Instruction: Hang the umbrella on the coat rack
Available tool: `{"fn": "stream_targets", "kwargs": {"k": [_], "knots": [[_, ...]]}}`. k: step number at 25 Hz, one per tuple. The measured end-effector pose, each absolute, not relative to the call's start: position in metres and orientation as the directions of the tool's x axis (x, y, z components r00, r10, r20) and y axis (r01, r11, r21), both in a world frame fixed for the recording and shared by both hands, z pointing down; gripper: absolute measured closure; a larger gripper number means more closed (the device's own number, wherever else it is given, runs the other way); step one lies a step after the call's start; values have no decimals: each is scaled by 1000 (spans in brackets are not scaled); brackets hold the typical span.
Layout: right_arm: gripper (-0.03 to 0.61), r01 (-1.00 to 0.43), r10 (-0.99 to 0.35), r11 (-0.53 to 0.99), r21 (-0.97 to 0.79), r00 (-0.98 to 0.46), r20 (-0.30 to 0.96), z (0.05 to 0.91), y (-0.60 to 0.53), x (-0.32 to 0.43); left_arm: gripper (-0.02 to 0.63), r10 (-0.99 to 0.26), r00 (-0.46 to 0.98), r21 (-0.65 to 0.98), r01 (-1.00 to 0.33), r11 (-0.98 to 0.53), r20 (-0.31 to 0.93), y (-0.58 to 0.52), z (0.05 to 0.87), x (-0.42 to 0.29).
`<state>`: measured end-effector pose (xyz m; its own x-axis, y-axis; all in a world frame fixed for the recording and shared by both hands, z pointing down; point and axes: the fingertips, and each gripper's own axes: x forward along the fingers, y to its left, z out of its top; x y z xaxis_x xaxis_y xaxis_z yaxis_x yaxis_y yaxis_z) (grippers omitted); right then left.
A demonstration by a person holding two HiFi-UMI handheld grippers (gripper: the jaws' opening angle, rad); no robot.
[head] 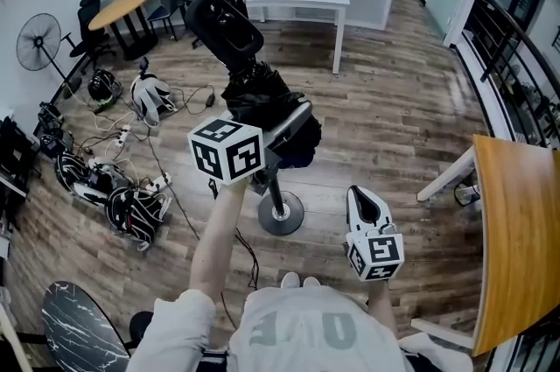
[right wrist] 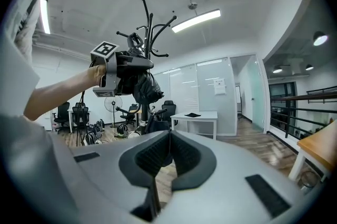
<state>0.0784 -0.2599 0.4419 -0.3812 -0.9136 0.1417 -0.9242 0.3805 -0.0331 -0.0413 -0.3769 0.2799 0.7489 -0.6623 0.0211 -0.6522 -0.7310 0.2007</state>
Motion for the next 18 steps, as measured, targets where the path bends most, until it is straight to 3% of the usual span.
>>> {"fn": "stream_targets", "kwargs": {"k": [18], "knots": [[548,-934,-912,355,-42,-356,203,463,-245,83,314,-622,783,271,-605,-749,29,-397,317,-43]]}}
